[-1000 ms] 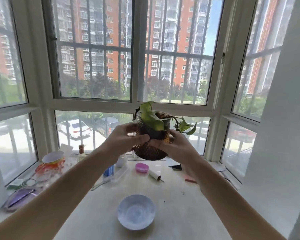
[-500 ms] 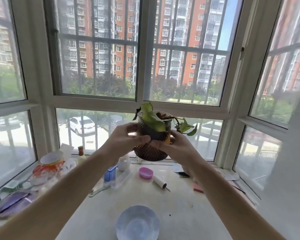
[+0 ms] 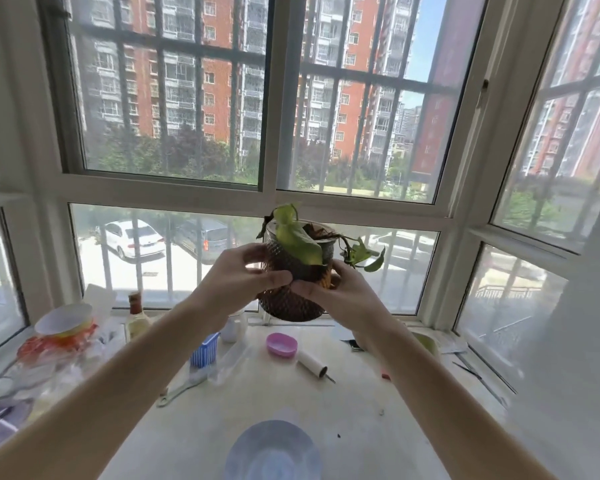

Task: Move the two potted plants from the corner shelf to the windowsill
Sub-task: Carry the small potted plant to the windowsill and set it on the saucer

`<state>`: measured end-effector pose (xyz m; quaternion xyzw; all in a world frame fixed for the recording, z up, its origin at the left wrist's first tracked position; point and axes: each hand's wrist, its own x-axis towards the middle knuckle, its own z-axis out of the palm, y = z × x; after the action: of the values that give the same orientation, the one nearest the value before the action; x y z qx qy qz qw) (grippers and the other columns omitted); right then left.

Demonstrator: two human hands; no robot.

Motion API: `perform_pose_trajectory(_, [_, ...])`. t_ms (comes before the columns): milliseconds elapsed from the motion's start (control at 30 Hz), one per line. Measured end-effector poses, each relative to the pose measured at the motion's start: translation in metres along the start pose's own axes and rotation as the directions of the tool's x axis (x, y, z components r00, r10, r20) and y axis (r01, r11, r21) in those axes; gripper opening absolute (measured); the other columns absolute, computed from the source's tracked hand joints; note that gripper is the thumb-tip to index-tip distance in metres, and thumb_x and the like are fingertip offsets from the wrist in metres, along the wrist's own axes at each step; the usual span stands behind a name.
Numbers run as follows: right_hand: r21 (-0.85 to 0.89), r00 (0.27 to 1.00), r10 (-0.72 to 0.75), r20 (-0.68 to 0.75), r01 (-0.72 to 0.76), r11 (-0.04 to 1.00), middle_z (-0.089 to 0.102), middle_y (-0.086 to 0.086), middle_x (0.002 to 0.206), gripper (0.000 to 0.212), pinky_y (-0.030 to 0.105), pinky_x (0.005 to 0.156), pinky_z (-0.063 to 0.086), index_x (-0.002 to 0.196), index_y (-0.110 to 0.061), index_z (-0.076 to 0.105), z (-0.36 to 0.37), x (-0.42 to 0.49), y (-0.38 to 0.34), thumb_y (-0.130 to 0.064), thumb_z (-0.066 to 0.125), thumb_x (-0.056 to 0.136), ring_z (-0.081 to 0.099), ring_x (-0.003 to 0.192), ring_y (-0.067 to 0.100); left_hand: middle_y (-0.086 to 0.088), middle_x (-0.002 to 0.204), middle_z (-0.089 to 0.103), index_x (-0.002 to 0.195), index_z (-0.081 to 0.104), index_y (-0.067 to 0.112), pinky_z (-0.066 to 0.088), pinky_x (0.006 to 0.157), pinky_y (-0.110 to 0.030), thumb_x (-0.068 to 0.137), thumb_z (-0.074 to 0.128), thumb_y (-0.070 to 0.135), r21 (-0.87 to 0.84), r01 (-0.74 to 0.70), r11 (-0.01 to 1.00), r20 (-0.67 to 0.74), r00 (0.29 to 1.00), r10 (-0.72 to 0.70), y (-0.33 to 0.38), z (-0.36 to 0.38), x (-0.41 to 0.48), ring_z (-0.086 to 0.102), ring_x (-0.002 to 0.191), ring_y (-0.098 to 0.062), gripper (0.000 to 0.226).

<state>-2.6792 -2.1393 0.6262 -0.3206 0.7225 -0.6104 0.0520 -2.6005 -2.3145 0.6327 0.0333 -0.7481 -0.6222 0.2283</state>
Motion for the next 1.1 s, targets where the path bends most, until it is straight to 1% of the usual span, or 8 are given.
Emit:
perform_pose_trajectory(133, [0.008,1.0,0.009,0.019,-0.009,1.0,0.079,-0.006,0.101,0.031,0.039,0.094,0.059,0.097,-0.034,0.071,-0.005,0.003,0.014,-0.02,0.087,0.075,0.073,0.1,0.015,0.0,0.114,0.078,0.117,0.072,0.013,0.06,0.091,-0.035,0.079,0.082,0.004,-0.004,-0.005,1.0,-0.015,1.0,0.004,-0.013,0.008,-0.001,0.077,0.099,-0.022,0.041])
perform_pose_trajectory(500, [0.057,0.995,0.038,0.088,-0.043,0.997,0.077,-0.002,0.108,0.035,0.035,0.093,0.058,0.102,-0.032,0.07,0.002,-0.01,0.065,-0.018,0.087,0.075,0.071,0.105,0.019,-0.003,0.118,0.077,0.121,0.071,0.01,0.061,0.091,-0.038,0.079,0.081,0.006,0.033,-0.014,0.999,-0.062,0.998,0.016,-0.064,0.018,-0.024,0.077,0.101,-0.025,0.043])
perform_pose_trajectory(600, [0.079,0.994,0.042,0.105,-0.05,0.996,0.077,-0.003,0.107,0.038,0.021,0.079,0.057,0.11,-0.025,0.071,0.008,-0.017,0.086,-0.017,0.086,0.077,0.071,0.099,0.011,-0.004,0.118,0.077,0.121,0.071,0.009,0.061,0.091,-0.036,0.079,0.081,0.005,0.056,-0.016,0.998,-0.067,0.998,0.02,-0.083,0.02,-0.031,0.076,0.101,-0.026,0.043])
perform_pose_trajectory(667, [0.089,0.994,0.04,0.102,-0.049,0.995,0.077,-0.004,0.103,0.039,0.011,0.068,0.054,0.114,-0.02,0.071,0.011,-0.021,0.101,-0.014,0.085,0.078,0.071,0.087,-0.001,-0.004,0.117,0.077,0.12,0.072,0.009,0.06,0.092,-0.034,0.079,0.081,0.004,0.069,-0.008,0.998,-0.072,0.997,0.013,-0.097,0.022,-0.035,0.076,0.102,-0.025,0.043])
perform_pose_trajectory(767, [0.102,0.995,0.041,0.092,-0.05,0.994,0.077,-0.006,0.097,0.038,0.007,0.062,0.051,0.114,-0.017,0.072,0.015,-0.03,0.126,-0.009,0.084,0.078,0.07,0.073,-0.009,-0.004,0.117,0.077,0.12,0.072,0.01,0.059,0.095,-0.036,0.079,0.081,0.004,0.071,0.002,0.998,-0.068,0.998,0.002,-0.121,0.027,-0.039,0.076,0.103,-0.025,0.043])
perform_pose_trajectory(867, [0.111,0.995,0.028,0.092,-0.038,0.993,0.078,-0.008,0.094,0.036,0.009,0.064,0.053,0.111,-0.019,0.072,0.018,-0.038,0.155,-0.008,0.084,0.078,0.072,0.075,-0.006,-0.003,0.116,0.077,0.118,0.072,0.01,0.059,0.096,-0.039,0.078,0.082,0.003,0.068,0.005,0.998,-0.07,0.998,0.0,-0.151,0.035,-0.045,0.076,0.103,-0.025,0.042])
perform_pose_trajectory(967, [0.076,0.997,0.018,0.07,-0.023,0.997,0.079,-0.008,0.099,0.038,0.018,0.077,0.058,0.11,-0.025,0.073,0.024,-0.048,0.188,-0.014,0.087,0.076,0.074,0.09,0.004,-0.005,0.116,0.077,0.118,0.073,0.009,0.057,0.098,-0.043,0.078,0.083,0.005,0.068,0.0,0.998,-0.066,0.998,0.004,-0.184,0.043,-0.053,0.075,0.105,-0.025,0.041])
perform_pose_trajectory(1100, [0.041,0.997,0.008,0.075,-0.011,0.999,0.079,-0.007,0.102,0.037,0.022,0.082,0.058,0.111,-0.025,0.073,0.031,-0.061,0.232,-0.02,0.087,0.076,0.073,0.097,0.009,-0.004,0.115,0.077,0.114,0.074,0.01,0.056,0.099,-0.038,0.08,0.082,0.009,0.102,-0.025,0.994,-0.046,0.999,0.03,-0.226,0.051,-0.068,0.073,0.108,-0.02,0.034])
